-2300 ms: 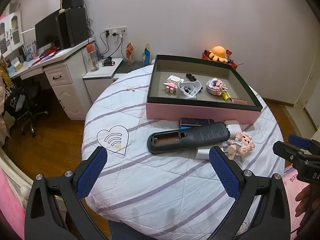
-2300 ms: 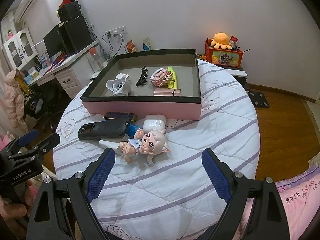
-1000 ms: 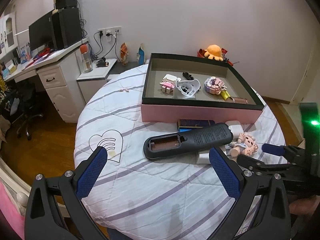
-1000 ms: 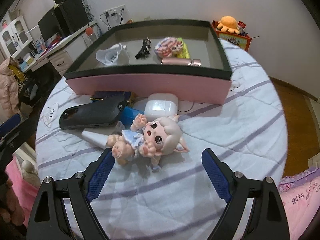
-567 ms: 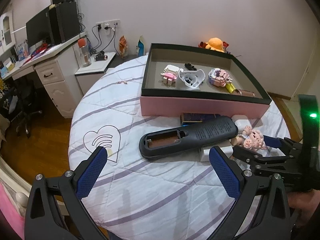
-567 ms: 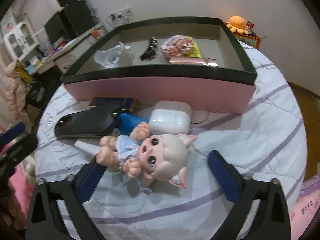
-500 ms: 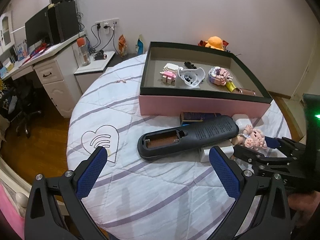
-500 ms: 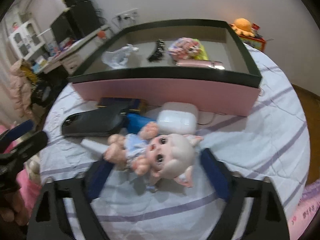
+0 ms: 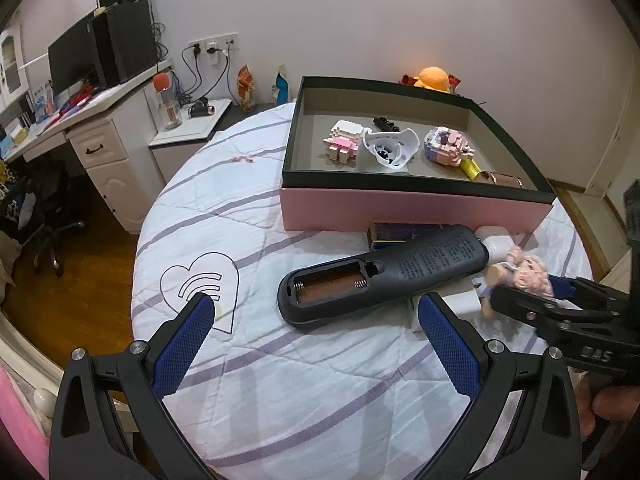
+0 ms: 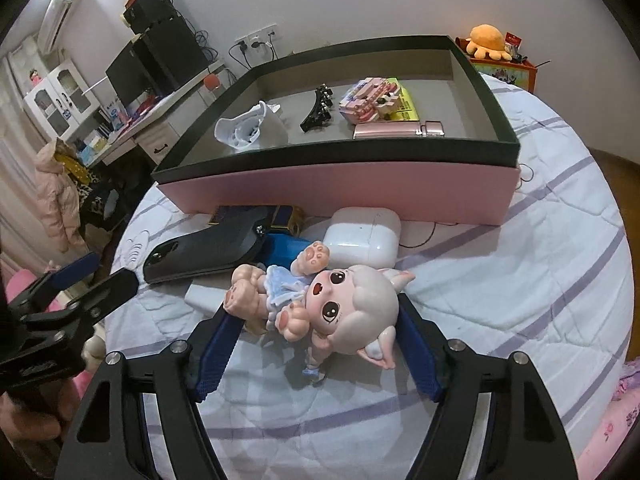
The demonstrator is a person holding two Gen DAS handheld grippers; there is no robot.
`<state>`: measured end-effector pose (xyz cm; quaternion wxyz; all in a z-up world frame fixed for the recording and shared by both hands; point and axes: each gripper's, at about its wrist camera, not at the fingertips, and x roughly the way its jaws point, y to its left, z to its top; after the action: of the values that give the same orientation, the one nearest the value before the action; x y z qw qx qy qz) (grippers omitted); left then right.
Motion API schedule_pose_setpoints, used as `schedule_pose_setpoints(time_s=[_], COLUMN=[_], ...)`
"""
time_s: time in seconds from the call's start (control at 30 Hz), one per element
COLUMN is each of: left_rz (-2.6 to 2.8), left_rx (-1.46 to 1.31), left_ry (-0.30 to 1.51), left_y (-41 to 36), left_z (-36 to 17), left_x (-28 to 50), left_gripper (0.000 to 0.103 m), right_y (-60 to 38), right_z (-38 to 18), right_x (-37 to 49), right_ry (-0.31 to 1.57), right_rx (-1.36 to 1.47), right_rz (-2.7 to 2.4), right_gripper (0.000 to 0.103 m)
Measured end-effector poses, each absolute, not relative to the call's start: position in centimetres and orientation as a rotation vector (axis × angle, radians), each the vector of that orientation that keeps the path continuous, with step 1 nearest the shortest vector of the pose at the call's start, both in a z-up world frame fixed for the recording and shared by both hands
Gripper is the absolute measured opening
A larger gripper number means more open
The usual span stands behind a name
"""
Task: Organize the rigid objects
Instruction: 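Grasp the black TV remote with the left tool while the right tool holds the doll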
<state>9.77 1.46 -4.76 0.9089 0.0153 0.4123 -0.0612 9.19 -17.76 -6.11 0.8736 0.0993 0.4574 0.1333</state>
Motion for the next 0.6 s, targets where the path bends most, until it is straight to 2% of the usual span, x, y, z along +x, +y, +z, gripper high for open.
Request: schedule_pose_setpoints(time_s=[0.6], left_rz=[-0.332], left_rx=[0.248], left_ry=[0.867], left_y=[-0.8], left_z=[-6.9], left_x=[13.9], left_gripper=[0.103], right_y=[-19.0], right_z=[-5.6], right_x=[8.5], right_ry=[0.954], right_rx=[0.195], right_rz=[0.225], right_gripper=[0.075])
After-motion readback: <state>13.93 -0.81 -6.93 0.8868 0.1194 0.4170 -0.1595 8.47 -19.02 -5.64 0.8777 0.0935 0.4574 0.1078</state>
